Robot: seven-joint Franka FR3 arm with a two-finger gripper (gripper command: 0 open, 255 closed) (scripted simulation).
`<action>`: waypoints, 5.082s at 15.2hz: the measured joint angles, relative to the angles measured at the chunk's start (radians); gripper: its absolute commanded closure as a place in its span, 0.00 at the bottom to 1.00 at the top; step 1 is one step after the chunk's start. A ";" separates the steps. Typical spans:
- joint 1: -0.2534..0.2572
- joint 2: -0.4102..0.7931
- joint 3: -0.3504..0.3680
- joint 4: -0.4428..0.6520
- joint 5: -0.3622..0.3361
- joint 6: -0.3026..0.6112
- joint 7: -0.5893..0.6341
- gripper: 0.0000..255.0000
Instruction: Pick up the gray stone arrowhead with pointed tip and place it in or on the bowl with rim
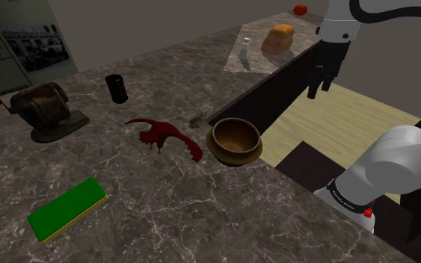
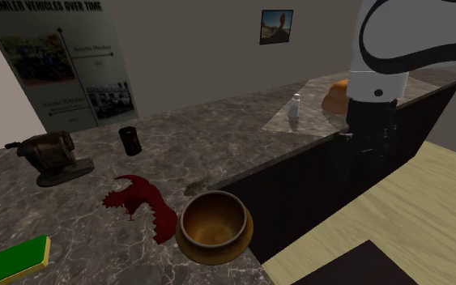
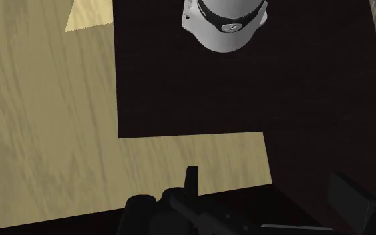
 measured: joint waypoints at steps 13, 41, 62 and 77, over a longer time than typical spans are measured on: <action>0.044 0.144 0.277 -0.006 0.157 0.264 0.420 0.00; 0.044 0.941 0.609 0.496 -0.271 0.592 1.343 0.00; 0.041 0.928 0.611 0.512 -0.260 0.566 1.332 1.00; 0.034 0.864 0.621 0.639 -0.206 0.393 1.275 1.00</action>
